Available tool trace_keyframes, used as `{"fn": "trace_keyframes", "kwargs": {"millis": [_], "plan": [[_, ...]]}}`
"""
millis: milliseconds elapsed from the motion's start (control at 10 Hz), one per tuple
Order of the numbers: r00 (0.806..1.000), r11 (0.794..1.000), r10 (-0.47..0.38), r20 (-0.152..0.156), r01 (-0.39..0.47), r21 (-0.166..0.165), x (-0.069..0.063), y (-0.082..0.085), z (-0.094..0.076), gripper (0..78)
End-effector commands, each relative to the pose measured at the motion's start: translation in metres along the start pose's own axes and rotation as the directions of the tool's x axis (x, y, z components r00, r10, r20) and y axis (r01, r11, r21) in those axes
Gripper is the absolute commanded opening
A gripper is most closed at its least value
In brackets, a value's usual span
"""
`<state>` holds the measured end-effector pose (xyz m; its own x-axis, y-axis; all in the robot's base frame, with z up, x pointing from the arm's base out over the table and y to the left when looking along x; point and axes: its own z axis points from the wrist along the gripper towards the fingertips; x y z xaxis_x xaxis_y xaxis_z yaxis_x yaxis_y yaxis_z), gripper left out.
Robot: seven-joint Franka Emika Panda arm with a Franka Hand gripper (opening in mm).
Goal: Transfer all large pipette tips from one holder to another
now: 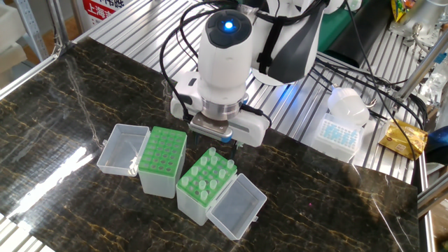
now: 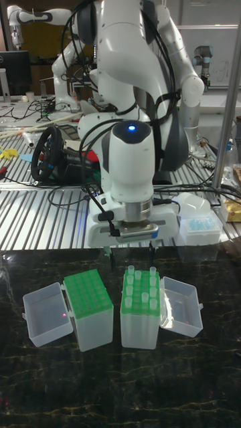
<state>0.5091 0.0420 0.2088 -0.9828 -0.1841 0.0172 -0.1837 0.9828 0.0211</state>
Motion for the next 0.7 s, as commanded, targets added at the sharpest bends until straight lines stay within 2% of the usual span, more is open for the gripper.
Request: {"fn": "trace_keyframes", "kwargs": {"millis": [100,700], "plan": [[1.000,1.000,-0.001,0.004,0.001,-0.001,-0.0023,-0.0016,0.0019,77.3],[1.000,1.000,-0.003,0.005,0.003,-0.002,-0.0028,-0.0038,0.0059,77.3]]}}
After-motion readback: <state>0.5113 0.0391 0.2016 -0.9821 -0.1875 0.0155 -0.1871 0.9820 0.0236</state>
